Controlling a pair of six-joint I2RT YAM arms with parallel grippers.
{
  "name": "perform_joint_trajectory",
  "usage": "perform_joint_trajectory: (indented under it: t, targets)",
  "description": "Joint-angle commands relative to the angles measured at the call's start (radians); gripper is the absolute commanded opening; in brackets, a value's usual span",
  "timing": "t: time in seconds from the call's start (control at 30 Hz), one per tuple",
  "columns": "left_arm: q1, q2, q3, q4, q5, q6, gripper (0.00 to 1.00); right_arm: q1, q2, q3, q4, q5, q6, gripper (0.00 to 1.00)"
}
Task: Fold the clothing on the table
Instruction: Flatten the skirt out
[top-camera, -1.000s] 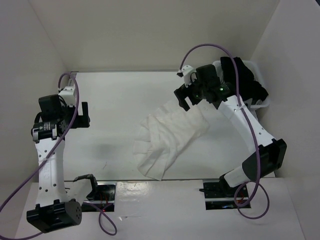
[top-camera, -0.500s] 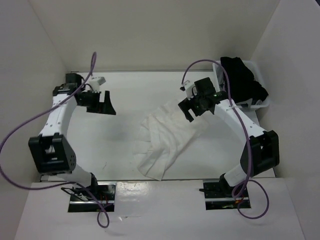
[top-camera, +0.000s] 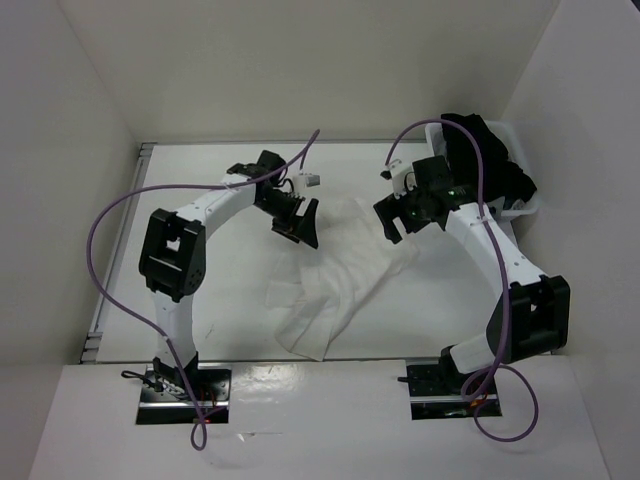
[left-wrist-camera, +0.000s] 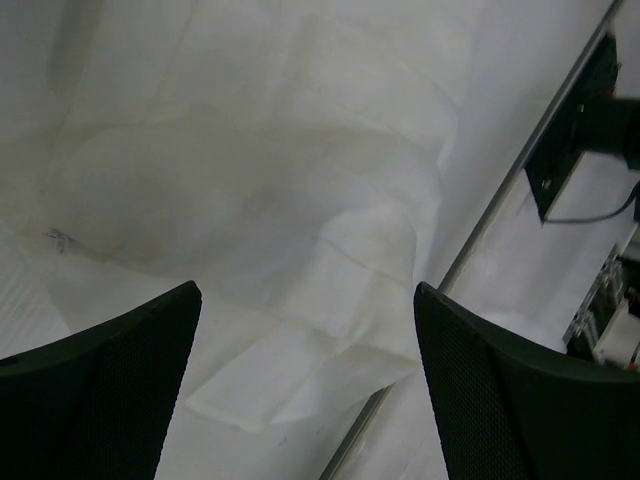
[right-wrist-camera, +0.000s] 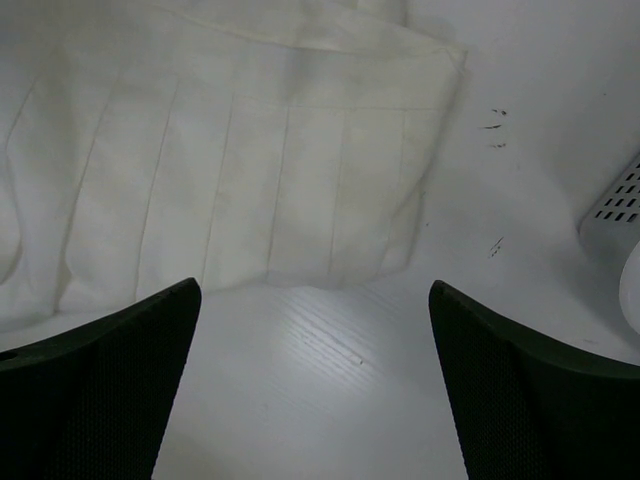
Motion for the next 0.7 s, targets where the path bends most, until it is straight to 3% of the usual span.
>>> perform_joint_trajectory:
  t: [0.0, 0.53, 0.67]
  targets:
    - [0.025, 0.035, 0.03, 0.109, -0.07, -0.14, 0.92, -0.007, -0.024, -0.012, 0.001, -0.023, -0.006, 0.99]
    - [0.035, 0.126, -0.022, 0.14, -0.138, -0.203, 0.91, -0.007, -0.015, -0.001, 0.021, -0.012, -0.006, 0.99]
    - [0.035, 0.145, -0.002, 0.14, -0.129, -0.203, 0.84, -0.007, -0.014, -0.001, 0.03, -0.012, 0.004, 0.99]
